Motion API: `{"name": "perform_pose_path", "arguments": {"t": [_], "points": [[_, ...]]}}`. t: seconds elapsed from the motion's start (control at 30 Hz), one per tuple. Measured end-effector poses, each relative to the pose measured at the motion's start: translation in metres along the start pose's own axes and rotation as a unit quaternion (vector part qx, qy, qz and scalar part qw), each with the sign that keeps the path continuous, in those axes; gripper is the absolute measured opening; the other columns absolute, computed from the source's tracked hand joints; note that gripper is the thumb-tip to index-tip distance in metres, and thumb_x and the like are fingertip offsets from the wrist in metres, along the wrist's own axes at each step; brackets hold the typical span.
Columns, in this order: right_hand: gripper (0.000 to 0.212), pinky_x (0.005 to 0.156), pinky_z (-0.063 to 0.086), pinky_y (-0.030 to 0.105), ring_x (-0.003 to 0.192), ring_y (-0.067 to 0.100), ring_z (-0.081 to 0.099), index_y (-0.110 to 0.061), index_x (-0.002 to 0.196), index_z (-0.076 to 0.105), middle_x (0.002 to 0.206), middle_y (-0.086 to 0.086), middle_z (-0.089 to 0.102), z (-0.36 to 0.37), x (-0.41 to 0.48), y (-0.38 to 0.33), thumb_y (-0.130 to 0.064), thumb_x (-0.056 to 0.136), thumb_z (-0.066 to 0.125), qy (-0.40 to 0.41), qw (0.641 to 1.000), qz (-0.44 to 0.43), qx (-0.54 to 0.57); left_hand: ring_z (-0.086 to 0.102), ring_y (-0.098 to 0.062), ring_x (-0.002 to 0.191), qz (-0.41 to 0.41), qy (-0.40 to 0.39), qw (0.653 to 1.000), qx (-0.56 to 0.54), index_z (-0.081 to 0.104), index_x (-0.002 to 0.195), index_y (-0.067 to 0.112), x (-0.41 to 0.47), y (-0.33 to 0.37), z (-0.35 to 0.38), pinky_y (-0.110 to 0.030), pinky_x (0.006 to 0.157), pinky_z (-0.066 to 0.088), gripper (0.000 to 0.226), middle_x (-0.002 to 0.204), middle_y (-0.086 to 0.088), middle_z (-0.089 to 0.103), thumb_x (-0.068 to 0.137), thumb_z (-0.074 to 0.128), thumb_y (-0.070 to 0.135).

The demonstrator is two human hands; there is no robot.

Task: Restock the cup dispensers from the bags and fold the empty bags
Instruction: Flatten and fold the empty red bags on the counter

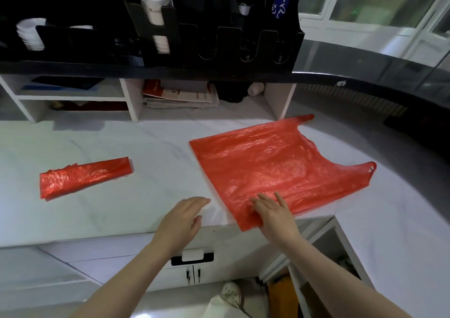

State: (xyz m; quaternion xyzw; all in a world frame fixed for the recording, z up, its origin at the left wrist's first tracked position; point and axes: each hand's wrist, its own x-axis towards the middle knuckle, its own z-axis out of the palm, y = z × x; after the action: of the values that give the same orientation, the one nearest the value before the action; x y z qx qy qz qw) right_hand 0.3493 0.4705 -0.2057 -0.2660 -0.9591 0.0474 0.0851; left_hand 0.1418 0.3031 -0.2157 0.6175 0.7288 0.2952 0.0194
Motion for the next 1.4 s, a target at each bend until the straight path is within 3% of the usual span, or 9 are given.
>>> {"name": "perform_pose_path", "arguments": {"t": [0.23,0.43,0.57,0.63,0.7,0.83,1.0,1.17,1.4], "points": [[0.034,0.113,-0.010,0.051,0.143,0.022,0.025,-0.022,0.121,0.058,0.143,-0.007,0.047,-0.009,-0.046,0.046,-0.027,0.088,0.057,-0.035,0.992,0.107,-0.065,0.013,-0.014,0.145,-0.026,-0.111,0.992,0.049,0.023,0.150,0.021,0.053,-0.010,0.028,-0.026,0.117,0.008,0.057,0.159,0.001,0.013,0.097,0.044,0.022],[0.044,0.112,0.007,0.059,0.142,0.032,0.025,-0.020,0.119,0.064,0.146,0.004,0.044,-0.030,-0.091,0.078,-0.025,0.076,0.074,-0.004,0.974,0.220,-0.060,0.002,-0.017,0.147,-0.003,-0.146,0.985,0.094,0.008,0.152,0.021,0.102,0.000,0.056,-0.032,0.119,0.001,0.064,0.160,-0.003,0.001,0.097,0.040,0.028],[0.059,0.115,0.000,0.052,0.147,0.027,0.010,-0.031,0.136,0.047,0.157,0.002,0.022,-0.039,-0.129,0.098,-0.033,0.082,0.069,-0.011,0.947,0.309,-0.086,-0.001,-0.018,0.147,0.030,-0.183,0.978,0.097,0.004,0.152,0.023,0.133,0.010,0.083,-0.032,0.117,-0.002,0.067,0.160,-0.004,-0.003,0.097,0.039,0.035],[0.064,0.112,0.017,0.053,0.138,0.029,0.035,-0.026,0.129,0.056,0.146,0.005,0.043,-0.043,-0.138,0.098,-0.024,0.070,0.081,0.002,0.958,0.278,-0.068,0.000,-0.019,0.147,0.035,-0.211,0.972,0.094,0.006,0.152,0.024,0.142,0.015,0.095,-0.033,0.117,-0.001,0.065,0.160,-0.004,0.000,0.097,0.037,0.038],[0.053,0.096,0.044,0.049,0.108,0.028,0.063,-0.020,0.104,0.071,0.116,0.004,0.067,-0.041,-0.141,0.097,-0.012,0.054,0.089,0.061,0.976,0.198,-0.070,0.000,-0.018,0.147,0.043,-0.230,0.967,0.101,0.007,0.152,0.024,0.148,0.018,0.102,-0.033,0.117,0.000,0.063,0.160,-0.005,0.001,0.098,0.033,0.040],[0.018,0.065,0.052,0.033,0.067,0.025,0.067,-0.017,0.084,0.070,0.078,0.001,0.071,-0.037,-0.138,0.098,-0.006,0.072,0.079,0.097,0.965,0.242,-0.004,-0.004,-0.017,0.147,0.049,-0.253,0.959,0.115,0.003,0.152,0.028,0.155,0.011,0.102,-0.035,0.118,-0.002,0.066,0.160,-0.001,-0.004,0.096,0.031,0.050],[0.013,0.067,0.048,0.024,0.076,0.017,0.064,-0.023,0.104,0.061,0.090,-0.004,0.069,-0.032,-0.138,0.111,-0.030,0.096,0.052,0.080,0.945,0.317,0.031,-0.006,-0.015,0.146,0.038,-0.255,0.959,0.121,-0.001,0.151,0.033,0.156,0.003,0.097,-0.033,0.117,-0.004,0.072,0.159,0.003,-0.007,0.093,0.031,0.060],[0.013,0.066,0.037,0.013,0.077,0.016,0.066,-0.025,0.103,0.068,0.090,-0.006,0.071,-0.032,-0.144,0.111,-0.025,0.090,0.063,0.074,0.950,0.301,0.041,0.001,-0.013,0.146,0.035,-0.239,0.964,0.110,0.006,0.151,0.033,0.158,0.002,0.098,-0.031,0.116,-0.001,0.064,0.160,0.005,0.001,0.096,0.030,0.056],[0.027,0.076,0.055,0.030,0.086,0.018,0.070,-0.021,0.104,0.074,0.105,-0.004,0.072,-0.036,-0.135,0.105,-0.010,0.079,0.075,0.128,0.970,0.205,0.032,-0.007,-0.018,0.147,0.013,-0.212,0.959,0.185,-0.005,0.151,0.025,0.153,0.012,0.089,-0.040,0.117,-0.005,0.067,0.159,0.001,-0.010,0.098,0.025,0.050]]}}
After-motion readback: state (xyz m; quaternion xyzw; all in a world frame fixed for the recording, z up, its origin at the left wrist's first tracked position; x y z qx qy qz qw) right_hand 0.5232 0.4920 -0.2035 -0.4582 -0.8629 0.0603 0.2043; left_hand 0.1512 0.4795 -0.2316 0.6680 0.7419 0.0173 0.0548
